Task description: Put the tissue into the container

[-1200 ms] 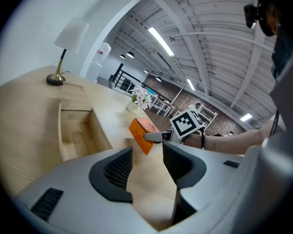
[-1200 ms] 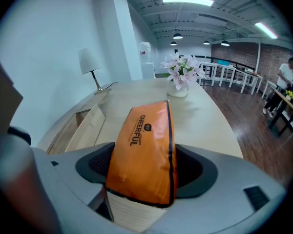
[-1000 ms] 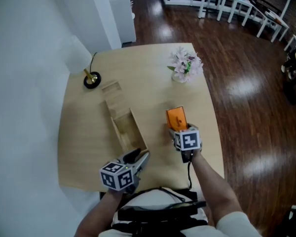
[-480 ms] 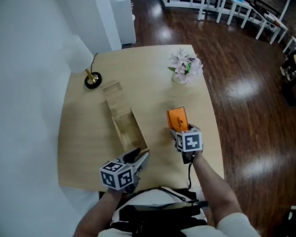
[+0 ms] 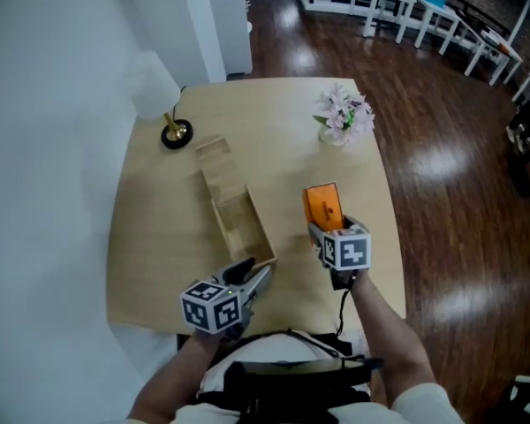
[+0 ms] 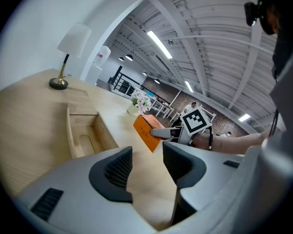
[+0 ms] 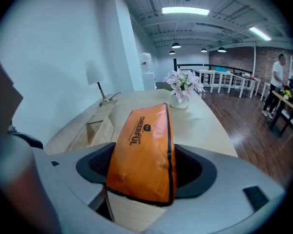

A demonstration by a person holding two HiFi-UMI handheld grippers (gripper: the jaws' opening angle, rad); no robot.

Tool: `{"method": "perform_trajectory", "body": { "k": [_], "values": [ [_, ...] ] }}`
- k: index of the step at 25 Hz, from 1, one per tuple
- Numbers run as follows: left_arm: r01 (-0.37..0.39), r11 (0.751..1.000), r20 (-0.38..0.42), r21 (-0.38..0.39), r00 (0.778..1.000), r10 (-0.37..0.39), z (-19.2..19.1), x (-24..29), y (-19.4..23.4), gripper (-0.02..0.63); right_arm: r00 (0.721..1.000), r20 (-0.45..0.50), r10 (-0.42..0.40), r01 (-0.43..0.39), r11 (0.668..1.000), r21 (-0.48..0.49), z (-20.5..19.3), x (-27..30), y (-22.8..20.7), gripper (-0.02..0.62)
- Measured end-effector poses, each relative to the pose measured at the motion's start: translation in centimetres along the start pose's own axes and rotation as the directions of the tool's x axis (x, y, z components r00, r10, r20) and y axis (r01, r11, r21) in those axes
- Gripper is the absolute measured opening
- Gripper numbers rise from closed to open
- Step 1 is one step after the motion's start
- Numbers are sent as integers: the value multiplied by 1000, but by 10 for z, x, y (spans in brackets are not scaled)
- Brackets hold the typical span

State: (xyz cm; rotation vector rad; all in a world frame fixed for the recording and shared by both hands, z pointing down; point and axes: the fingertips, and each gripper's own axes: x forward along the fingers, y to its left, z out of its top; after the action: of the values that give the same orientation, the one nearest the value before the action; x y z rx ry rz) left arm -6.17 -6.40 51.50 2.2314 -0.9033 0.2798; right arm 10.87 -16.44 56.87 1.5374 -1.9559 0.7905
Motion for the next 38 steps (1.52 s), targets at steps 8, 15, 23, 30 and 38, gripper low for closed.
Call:
{"method": "perform_trajectory", "body": {
  "k": [8, 15, 23, 30, 38],
  "values": [
    [-14, 1000, 8, 0, 1000, 14, 1, -18, 13, 195, 1000, 22, 16, -16, 1000, -16, 9, -2, 26, 377],
    [-29, 1000, 22, -4, 999, 29, 2, -32, 29, 195, 999, 36, 29, -28, 999, -32, 16, 0, 49, 376],
    [-52, 999, 38, -13, 998, 53, 5, -46, 45, 195, 994, 56, 89, -85, 995, -58, 28, 7, 89, 374],
    [-74, 997, 49, -38, 996, 76, 2, -57, 57, 195, 987, 52, 151, -145, 984, -104, 33, 14, 128, 373],
    [-95, 994, 56, -49, 994, 98, 2, -67, 66, 195, 978, 29, 207, -201, 970, -135, 31, 22, 163, 373]
  ]
}}
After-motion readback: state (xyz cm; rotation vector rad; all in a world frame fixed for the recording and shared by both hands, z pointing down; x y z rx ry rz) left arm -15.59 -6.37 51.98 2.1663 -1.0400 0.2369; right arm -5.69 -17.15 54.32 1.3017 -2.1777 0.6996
